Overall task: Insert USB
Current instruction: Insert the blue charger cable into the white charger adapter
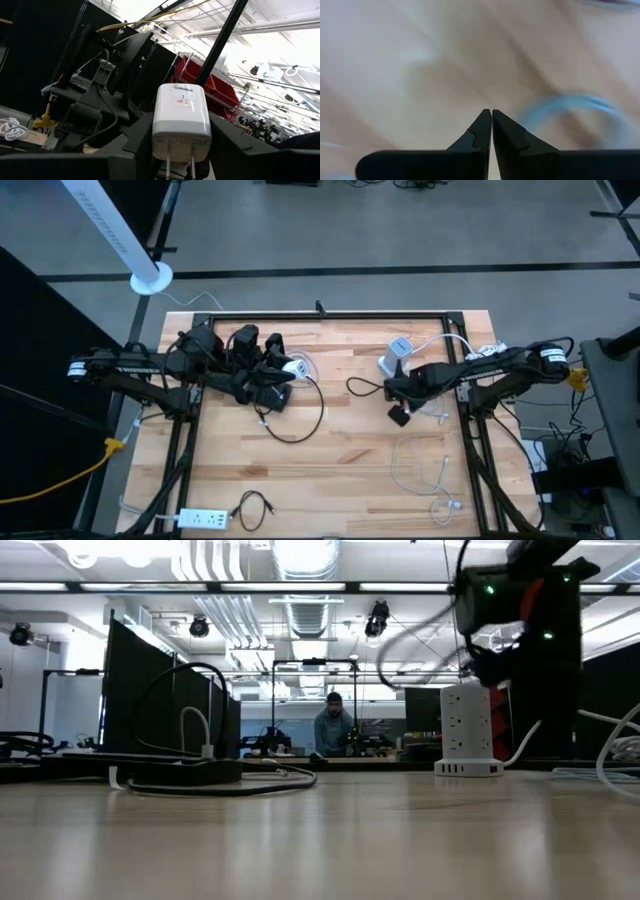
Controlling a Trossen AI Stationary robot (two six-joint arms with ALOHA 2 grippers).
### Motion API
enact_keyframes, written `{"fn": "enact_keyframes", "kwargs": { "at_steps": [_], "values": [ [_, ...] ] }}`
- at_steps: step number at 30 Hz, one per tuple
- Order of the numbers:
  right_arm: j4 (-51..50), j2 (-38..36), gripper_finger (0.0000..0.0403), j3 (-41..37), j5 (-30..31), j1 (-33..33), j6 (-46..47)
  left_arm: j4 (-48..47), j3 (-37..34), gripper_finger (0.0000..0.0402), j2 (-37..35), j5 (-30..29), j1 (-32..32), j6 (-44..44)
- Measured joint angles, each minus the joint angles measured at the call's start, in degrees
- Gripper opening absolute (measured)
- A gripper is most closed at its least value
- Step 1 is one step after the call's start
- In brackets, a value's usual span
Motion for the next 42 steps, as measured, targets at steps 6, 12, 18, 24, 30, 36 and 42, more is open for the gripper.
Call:
{"fn": "enact_keyframes", "kwargs": {
  "at_steps": [6,12,18,24,30,36,42],
  "values": [
    [-3.43,0.46,0.0000,-5.70,1.92,-0.02,-0.83,-0.39,0.00,0.0129,-0.02,0.00,-0.05,0.10],
    [7.82,0.39,0.0000,-6.16,-2.98,1.50,3.59,-0.63,0.00,0.0129,-0.02,0.00,-0.05,-0.64],
    [23.84,0.48,0.0000,-2.19,-9.60,3.18,5.95,-0.87,0.00,0.0129,-0.02,0.00,-0.05,-0.64],
    [18.68,-1.06,0.0000,3.90,-8.83,4.46,-5.65,-0.92,0.00,0.0129,-0.04,0.00,-0.05,-1.35],
    [-0.68,-4.38,0.0001,4.50,-3.83,6.03,3.30,-1.08,0.00,0.0129,-0.04,-0.02,-0.56,-1.92],
    [-4.80,-5.40,0.0070,2.17,-6.48,6.30,11.76,-1.53,0.00,0.0129,-0.04,0.00,-0.81,-1.25],
    [-3.45,-4.85,0.0155,-1.48,-7.23,6.32,16.24,-2.33,0.00,0.0129,-0.07,0.00,-0.79,-1.06]
  ]
}}
